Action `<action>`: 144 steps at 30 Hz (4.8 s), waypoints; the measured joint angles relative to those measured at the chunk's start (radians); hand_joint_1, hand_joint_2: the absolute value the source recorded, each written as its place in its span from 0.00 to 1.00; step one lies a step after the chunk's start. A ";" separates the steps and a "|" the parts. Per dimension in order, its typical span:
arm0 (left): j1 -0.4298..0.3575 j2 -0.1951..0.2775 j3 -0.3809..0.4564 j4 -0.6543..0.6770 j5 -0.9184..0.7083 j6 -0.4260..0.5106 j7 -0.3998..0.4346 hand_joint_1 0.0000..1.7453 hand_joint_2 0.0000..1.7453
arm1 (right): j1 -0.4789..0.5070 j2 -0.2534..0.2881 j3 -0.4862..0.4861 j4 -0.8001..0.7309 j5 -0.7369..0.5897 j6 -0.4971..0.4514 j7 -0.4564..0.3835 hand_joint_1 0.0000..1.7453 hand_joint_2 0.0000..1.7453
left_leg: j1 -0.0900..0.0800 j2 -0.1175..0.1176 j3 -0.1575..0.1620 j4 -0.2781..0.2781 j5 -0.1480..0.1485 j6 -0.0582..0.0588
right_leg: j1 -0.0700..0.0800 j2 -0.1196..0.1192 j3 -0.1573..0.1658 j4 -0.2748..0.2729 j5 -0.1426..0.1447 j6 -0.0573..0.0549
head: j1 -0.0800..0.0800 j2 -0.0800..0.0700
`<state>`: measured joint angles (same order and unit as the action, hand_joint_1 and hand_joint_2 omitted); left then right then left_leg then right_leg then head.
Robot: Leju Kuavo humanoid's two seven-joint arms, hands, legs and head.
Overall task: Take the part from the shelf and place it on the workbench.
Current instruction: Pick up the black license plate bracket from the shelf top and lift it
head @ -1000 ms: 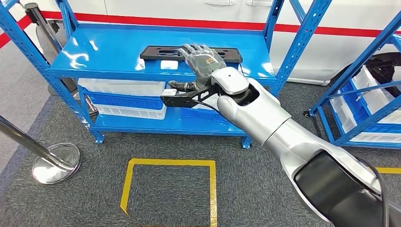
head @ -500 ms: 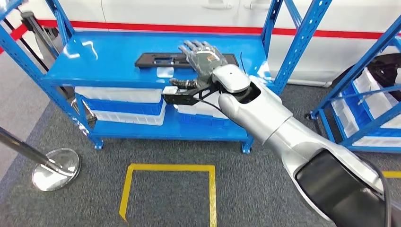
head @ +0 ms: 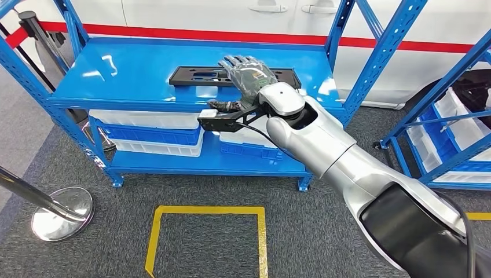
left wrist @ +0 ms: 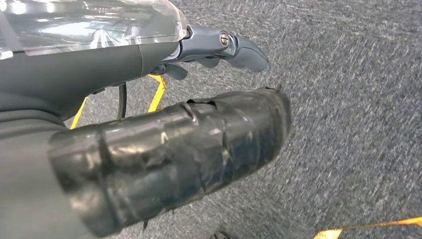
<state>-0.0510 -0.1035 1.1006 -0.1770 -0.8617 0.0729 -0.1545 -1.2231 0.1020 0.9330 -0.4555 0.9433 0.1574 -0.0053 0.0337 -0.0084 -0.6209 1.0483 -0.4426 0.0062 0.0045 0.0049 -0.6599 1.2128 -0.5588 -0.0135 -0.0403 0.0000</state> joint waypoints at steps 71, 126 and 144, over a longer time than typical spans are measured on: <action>-0.003 -0.004 0.000 0.001 -0.033 -0.004 -0.006 0.00 0.00 | 0.066 -0.092 0.000 0.043 0.012 -0.010 -0.030 0.00 0.00 | 0.005 0.004 0.077 -0.042 -0.037 -0.020 | 0.003 -0.001 0.010 -0.173 0.161 -0.010 | 0.005 0.000; -0.021 -0.031 -0.004 0.002 -0.091 0.001 -0.032 0.00 0.00 | 0.145 0.074 0.126 0.001 0.079 0.048 -0.108 0.00 0.00 | -0.004 0.003 0.012 -0.023 0.006 0.001 | 0.000 0.000 -0.087 0.120 -0.022 -0.003 | 0.007 0.000; -0.018 -0.049 -0.004 0.002 -0.102 0.002 -0.022 0.00 0.00 | 0.151 0.111 0.157 -0.007 0.055 0.064 -0.117 0.00 0.00 | 0.004 0.008 -0.057 0.098 -0.018 -0.050 | 0.016 -0.002 0.089 -0.212 0.115 -0.058 | 0.010 0.000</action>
<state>-0.0692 -0.1522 1.0967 -0.1747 -0.9635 0.0748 -0.1762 -1.0717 0.2129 1.0905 -0.4623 0.9986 0.2210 -0.1227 0.0374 -0.0006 -0.6776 1.1461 -0.4607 -0.0434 0.0201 0.0026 -0.5712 1.0008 -0.4435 -0.0717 -0.0303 0.0000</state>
